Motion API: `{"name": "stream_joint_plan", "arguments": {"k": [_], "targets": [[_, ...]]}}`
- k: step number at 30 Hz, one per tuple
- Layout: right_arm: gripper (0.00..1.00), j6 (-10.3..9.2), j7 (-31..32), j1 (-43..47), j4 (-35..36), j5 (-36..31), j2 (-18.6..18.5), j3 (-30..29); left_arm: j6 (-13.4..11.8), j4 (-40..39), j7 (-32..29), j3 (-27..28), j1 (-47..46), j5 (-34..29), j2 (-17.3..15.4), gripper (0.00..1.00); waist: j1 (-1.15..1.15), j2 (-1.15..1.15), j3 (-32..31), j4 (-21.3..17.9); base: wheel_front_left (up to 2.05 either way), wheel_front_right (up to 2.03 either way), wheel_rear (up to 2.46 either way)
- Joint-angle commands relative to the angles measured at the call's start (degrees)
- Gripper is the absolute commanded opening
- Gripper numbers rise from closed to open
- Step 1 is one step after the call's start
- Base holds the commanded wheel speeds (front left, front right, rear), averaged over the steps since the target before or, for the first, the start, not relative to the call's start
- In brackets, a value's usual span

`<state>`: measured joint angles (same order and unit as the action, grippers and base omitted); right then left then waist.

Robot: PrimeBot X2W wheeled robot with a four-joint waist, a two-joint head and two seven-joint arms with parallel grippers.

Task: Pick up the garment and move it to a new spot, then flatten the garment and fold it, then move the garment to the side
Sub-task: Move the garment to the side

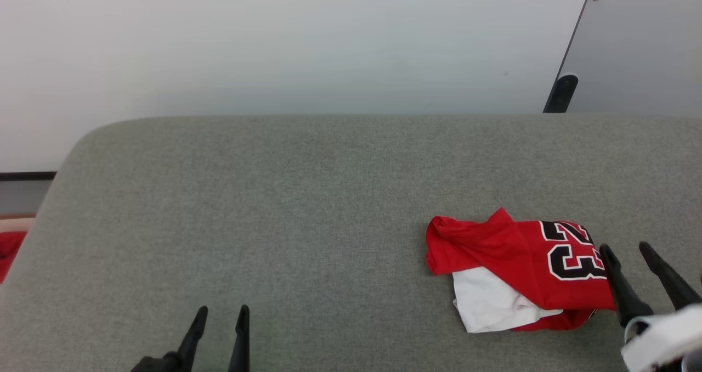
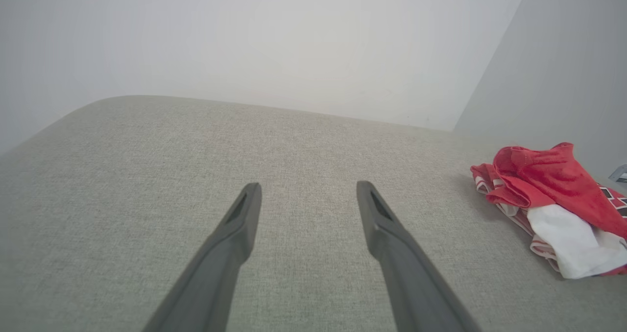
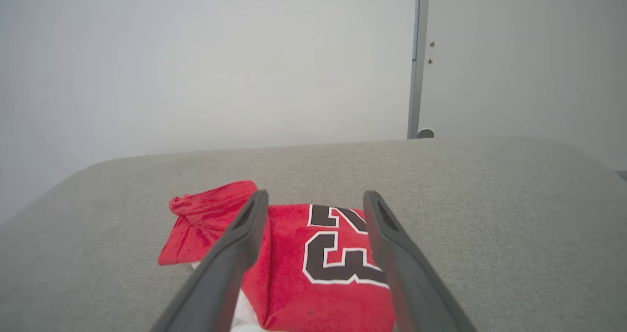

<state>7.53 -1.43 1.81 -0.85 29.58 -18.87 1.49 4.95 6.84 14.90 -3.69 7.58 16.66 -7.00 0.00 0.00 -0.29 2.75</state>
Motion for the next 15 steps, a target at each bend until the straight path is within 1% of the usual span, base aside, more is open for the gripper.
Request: {"name": "stream_joint_plan", "arguments": {"k": [1,4,7,9,12,15], "targets": [[1.0,-0.1,2.8,-2.3,-1.1,0.1,-0.6,0.1,-0.3,0.2,0.3,-0.1,-0.5,0.4,0.3,1.0,0.0,0.0,0.4,-0.3,0.0,0.0,0.0],[1.0,-0.1,14.1,-6.4,-5.1,0.4,-3.7,1.7,-0.1,0.5,0.3,-0.4,-1.7,0.3,0.7,1.0,0.0,0.0,1.5,-0.2,0.0,0.0,0.0],[1.0,-0.1,24.5,-10.7,-8.2,3.3,-5.4,1.1,0.3,0.9,0.3,-0.7,-2.8,0.4,1.1,1.0,0.0,0.0,3.0,0.3,0.0,0.0,0.0],[1.0,-0.1,31.2,-12.9,-9.4,4.9,-7.1,1.3,0.6,1.0,0.3,-0.6,-4.0,0.4,1.3,1.0,0.0,0.0,4.6,0.6,0.0,0.0,0.0],[1.0,-0.09,38.2,-16.9,-10.4,5.6,-8.9,-0.6,0.8,1.0,0.3,-0.5,-5.9,0.2,1.9,1.0,0.0,0.0,7.4,1.3,0.0,0.0,0.0],[1.0,-0.1,44.4,-20.1,-11.6,5.4,-9.1,-2.0,1.2,1.5,0.2,-0.5,-7.6,-0.1,2.4,1.0,0.0,0.0,9.9,1.9,0.0,0.0,0.0]]}}
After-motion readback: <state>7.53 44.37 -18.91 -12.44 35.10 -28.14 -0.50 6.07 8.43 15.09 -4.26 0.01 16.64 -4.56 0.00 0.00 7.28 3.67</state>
